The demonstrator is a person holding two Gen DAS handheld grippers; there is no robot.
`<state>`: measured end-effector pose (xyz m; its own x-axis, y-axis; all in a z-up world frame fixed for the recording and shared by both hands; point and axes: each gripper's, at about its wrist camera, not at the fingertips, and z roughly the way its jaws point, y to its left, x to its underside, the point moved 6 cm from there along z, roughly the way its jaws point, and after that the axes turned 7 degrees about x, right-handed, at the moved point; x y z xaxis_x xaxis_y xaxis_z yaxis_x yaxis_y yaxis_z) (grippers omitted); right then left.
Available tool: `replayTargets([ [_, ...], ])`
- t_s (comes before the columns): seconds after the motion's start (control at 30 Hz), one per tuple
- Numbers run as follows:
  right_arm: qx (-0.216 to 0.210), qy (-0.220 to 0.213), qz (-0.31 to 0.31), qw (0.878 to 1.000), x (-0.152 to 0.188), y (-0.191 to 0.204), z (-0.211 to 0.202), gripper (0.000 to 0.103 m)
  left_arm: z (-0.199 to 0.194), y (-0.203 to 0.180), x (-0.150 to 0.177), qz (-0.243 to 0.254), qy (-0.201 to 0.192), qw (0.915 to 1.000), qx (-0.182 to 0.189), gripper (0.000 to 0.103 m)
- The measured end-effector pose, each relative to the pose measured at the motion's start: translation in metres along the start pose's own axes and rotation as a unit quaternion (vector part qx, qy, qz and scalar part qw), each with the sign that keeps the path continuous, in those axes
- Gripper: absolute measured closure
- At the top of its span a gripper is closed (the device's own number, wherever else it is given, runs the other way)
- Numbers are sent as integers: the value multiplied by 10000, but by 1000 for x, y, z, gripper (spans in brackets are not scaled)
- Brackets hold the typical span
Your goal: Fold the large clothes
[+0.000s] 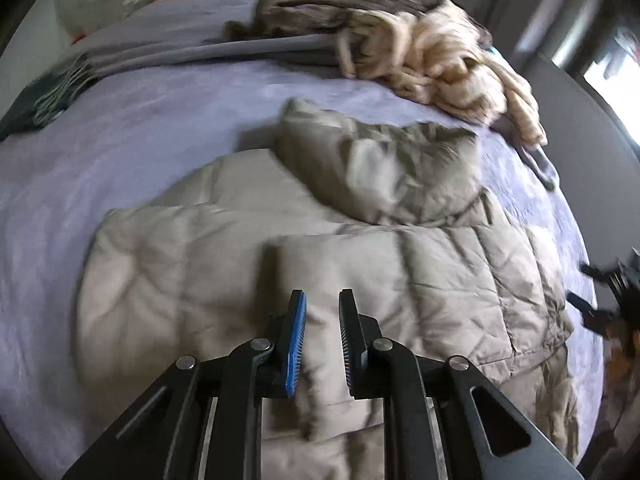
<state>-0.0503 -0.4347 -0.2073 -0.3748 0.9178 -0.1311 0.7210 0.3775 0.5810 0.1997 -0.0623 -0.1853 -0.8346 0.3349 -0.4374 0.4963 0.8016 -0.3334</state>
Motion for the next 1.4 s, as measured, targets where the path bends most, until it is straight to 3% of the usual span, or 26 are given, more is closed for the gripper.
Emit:
replayTargets([
  [0.07, -358, 305, 306, 9984, -3, 4, 24, 39, 14, -8, 3, 107, 103, 9999, -79, 84],
  [0.1, -450, 358, 262, 9980, -2, 9, 28, 49, 23, -7, 5, 121, 183, 9996, -189, 84],
  [0.13, -461, 347, 137, 9982, -1, 17, 32, 68, 32, -5, 6, 125, 250, 9991, -318, 84],
  [0.2, -226, 350, -144, 9990, 1, 24, 40, 85, 49, 2, 9, 148, 366, 9983, -421, 84],
  [0.33, 730, 276, -692, 9945, -4, 20, 64, 85, 63, 3, 8, 286, 341, 9980, -455, 84],
  [0.57, 1118, 69, -1213, 9863, 1, 21, 60, 85, 51, -1, 9, 351, 289, 9968, -656, 84],
  [0.73, 1680, -311, -2104, 9626, 21, 41, 20, 84, 18, 3, 21, 271, 186, 9971, -688, 84],
  [0.87, 1831, -581, -2510, 9487, 54, 45, -12, 84, 11, 8, 43, 286, 296, 9961, -782, 84],
  [1.03, 2214, -193, -2808, 9337, 87, 23, 8, 84, 29, 18, 59, 238, 410, 9952, -854, 83],
  [1.17, 2261, -16, -2733, 9350, 84, 12, 25, 77, 30, 19, 55, 137, 488, 9949, -867, 83],
  [1.4, 2225, 97, -2538, 9413, 86, 20, -9, 67, -4, 14, 57, 119, 572, 9917, -1149, 83],
])
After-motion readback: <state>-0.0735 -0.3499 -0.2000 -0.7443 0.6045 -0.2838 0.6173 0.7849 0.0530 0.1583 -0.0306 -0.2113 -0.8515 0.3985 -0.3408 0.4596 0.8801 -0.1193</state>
